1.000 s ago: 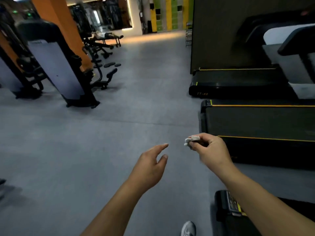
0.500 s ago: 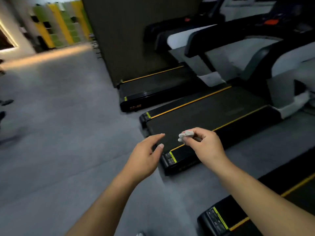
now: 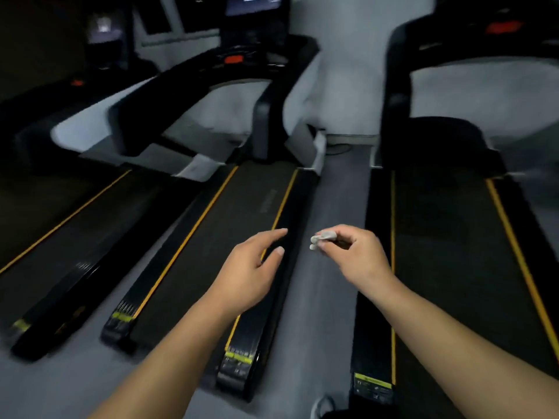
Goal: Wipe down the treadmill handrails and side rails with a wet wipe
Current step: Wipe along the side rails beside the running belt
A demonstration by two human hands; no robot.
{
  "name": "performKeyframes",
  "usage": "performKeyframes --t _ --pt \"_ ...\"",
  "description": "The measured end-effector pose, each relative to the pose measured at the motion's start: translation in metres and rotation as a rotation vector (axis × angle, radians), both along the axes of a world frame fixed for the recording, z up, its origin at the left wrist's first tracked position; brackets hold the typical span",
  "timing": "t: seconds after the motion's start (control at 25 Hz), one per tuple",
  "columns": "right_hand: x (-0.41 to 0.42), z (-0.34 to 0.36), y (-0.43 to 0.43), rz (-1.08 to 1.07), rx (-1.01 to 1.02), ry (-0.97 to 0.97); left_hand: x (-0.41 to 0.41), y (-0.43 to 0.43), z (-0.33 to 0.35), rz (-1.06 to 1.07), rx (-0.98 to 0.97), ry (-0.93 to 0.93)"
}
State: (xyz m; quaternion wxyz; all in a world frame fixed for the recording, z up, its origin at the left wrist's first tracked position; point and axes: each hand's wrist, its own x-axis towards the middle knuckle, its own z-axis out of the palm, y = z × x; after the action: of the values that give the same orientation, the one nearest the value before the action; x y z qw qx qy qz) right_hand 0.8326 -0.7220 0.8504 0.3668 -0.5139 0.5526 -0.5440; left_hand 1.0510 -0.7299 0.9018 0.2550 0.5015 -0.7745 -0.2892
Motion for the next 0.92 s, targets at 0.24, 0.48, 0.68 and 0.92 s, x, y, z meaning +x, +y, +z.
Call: performKeyframes --t 0.24,0.48,0.68,0.92 --pt "-0.085 -0.017 -0.040 -0.404 0.037 0.016 -0.102 -0.128 -0.020 -0.405 0.029 -0.016" --pt "-0.147 -0.018 -0.047 -0.775 0.055 0.027 -0.210 -0.200 -0.026 -0.748 0.019 0.007" --pt "-0.166 -0.029 -0.033 -1.086 0.122 0.016 -0.287 -0.218 -0.042 -1.088 0.047 0.021" --pt "-0.154 -0.054 -0.045 -1.474 0.204 -0.004 -0.356 -0.264 -0.075 -1.482 0.083 0.023"
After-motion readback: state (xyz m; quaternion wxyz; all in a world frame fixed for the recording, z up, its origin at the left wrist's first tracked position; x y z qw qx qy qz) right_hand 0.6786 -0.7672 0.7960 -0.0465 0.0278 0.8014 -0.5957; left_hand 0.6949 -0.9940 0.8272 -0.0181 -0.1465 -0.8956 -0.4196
